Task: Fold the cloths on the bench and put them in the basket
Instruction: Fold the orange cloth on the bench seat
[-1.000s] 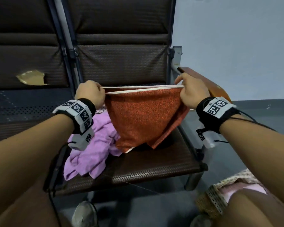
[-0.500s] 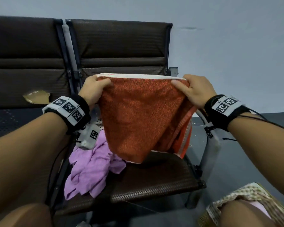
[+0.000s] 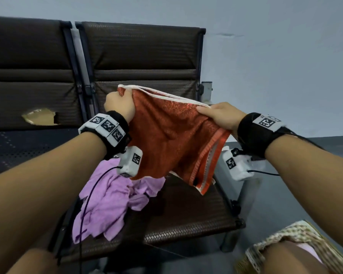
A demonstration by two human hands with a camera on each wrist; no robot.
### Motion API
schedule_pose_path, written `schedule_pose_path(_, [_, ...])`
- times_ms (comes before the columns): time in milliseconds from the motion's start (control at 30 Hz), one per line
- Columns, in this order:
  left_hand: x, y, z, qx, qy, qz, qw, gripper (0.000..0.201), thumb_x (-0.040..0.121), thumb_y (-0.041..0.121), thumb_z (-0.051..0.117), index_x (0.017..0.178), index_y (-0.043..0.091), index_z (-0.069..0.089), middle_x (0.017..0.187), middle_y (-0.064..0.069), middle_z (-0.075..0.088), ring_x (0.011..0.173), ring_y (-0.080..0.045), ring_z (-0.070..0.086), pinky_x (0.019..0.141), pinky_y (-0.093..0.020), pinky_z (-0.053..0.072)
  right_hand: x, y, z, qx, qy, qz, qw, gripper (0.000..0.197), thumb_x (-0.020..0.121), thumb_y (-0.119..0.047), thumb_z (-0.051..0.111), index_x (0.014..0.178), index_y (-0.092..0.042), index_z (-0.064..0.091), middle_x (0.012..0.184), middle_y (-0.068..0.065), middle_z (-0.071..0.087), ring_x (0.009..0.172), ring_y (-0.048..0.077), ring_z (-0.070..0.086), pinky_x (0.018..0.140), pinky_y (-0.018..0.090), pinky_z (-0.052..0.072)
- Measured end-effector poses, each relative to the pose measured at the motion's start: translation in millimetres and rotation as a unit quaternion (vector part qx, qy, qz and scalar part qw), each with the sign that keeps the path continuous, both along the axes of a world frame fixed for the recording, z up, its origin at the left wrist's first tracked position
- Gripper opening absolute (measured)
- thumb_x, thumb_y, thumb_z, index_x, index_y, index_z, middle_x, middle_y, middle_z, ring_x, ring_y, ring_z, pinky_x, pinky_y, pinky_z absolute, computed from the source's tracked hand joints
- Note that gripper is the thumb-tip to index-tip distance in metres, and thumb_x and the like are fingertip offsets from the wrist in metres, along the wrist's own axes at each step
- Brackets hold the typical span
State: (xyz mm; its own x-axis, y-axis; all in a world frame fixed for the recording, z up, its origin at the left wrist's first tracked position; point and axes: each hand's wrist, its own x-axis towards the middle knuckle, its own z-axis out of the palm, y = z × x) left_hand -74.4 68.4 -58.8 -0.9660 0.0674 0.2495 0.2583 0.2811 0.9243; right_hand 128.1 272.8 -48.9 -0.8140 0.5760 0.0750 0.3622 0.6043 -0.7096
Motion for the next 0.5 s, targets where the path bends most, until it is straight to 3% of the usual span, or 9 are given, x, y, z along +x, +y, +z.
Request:
schedule_pose_path(33, [5, 5, 1, 0.028, -0.015, -0.012, 0.999, 0.047, 0.091, 0.042, 0.054, 0.096, 0.0, 0.073, 0.105, -0.022, 0.071, 0.103, -0.036, 0.066, 0.088, -0.037, 0.05, -4, -3, 1, -0.028, 0.002, -0.022, 0.999, 0.054, 0.083, -0.066, 0.063, 0.096, -0.016, 0.076, 0.1, 0.012, 0.075, 0.091, 0.03, 0.073, 0.091, 0.044, 0.057])
schedule_pose_path(100, [21, 15, 2, 0.088, -0.031, -0.057, 0.994, 0.041, 0.087, 0.041, 0.059, 0.077, 0.004, 0.073, 0.083, -0.014, 0.072, 0.086, -0.029, 0.067, 0.077, -0.034, 0.049, -9, -12, 1, -0.098, 0.015, -0.076, 0.992, 0.07, 0.081, -0.061, 0.066, 0.124, -0.007, 0.064, 0.114, 0.016, 0.071, 0.097, 0.034, 0.071, 0.093, 0.047, 0.057])
schedule_pose_path(167, [45, 22, 2, 0.145, -0.041, -0.124, 0.981, 0.04, 0.085, 0.04, 0.064, 0.06, 0.009, 0.066, 0.067, -0.004, 0.061, 0.073, -0.019, 0.057, 0.069, -0.032, 0.043, -14, -22, 2, -0.169, 0.058, -0.097, 0.979, 0.07, 0.083, -0.052, 0.07, 0.13, -0.001, 0.058, 0.114, 0.017, 0.071, 0.095, 0.034, 0.073, 0.089, 0.047, 0.059])
schedule_pose_path(267, [84, 30, -5, 0.156, -0.05, -0.256, 0.953, 0.035, 0.09, 0.034, 0.065, 0.065, 0.01, 0.069, 0.071, -0.009, 0.064, 0.071, -0.018, 0.058, 0.066, -0.033, 0.046, -18, -37, 4, -0.255, 0.106, -0.073, 0.958, 0.054, 0.091, -0.043, 0.067, 0.122, 0.0, 0.063, 0.111, 0.016, 0.073, 0.097, 0.034, 0.072, 0.089, 0.048, 0.059])
schedule_pose_path(333, [108, 32, -13, 0.091, -0.019, -0.33, 0.939, 0.032, 0.096, 0.028, 0.062, 0.068, 0.013, 0.07, 0.069, -0.007, 0.068, 0.064, -0.018, 0.062, 0.06, -0.03, 0.052, -15, -47, 9, -0.348, 0.11, -0.018, 0.931, 0.042, 0.092, -0.05, 0.063, 0.106, -0.01, 0.068, 0.089, 0.008, 0.074, 0.077, 0.027, 0.071, 0.073, 0.04, 0.061])
schedule_pose_path(400, [122, 30, -16, 0.026, -0.009, -0.382, 0.924, 0.028, 0.098, 0.023, 0.059, 0.074, 0.017, 0.072, 0.074, -0.01, 0.069, 0.067, -0.019, 0.063, 0.061, -0.03, 0.053, -9, -53, 12, -0.346, 0.078, 0.021, 0.935, 0.039, 0.088, -0.055, 0.065, 0.092, -0.016, 0.065, 0.073, 0.005, 0.066, 0.061, 0.02, 0.062, 0.061, 0.029, 0.054])
schedule_pose_path(433, [123, 27, -16, 0.027, -0.038, -0.408, 0.912, 0.025, 0.098, 0.02, 0.056, 0.079, 0.017, 0.072, 0.077, -0.01, 0.07, 0.067, -0.02, 0.064, 0.06, -0.027, 0.051, -8, -54, 11, -0.308, 0.066, 0.025, 0.949, 0.032, 0.089, -0.047, 0.068, 0.086, -0.016, 0.063, 0.067, 0.005, 0.061, 0.055, 0.018, 0.057, 0.056, 0.025, 0.049])
schedule_pose_path(500, [116, 20, -15, 0.067, -0.1, -0.418, 0.901, 0.024, 0.094, 0.012, 0.05, 0.087, 0.013, 0.072, 0.078, -0.008, 0.072, 0.063, -0.018, 0.066, 0.056, -0.023, 0.047, -3, -52, 8, -0.239, 0.063, 0.026, 0.968, 0.017, 0.092, -0.016, 0.059, 0.075, -0.016, 0.057, 0.06, 0.004, 0.049, 0.05, 0.018, 0.043, 0.046, 0.022, 0.04])
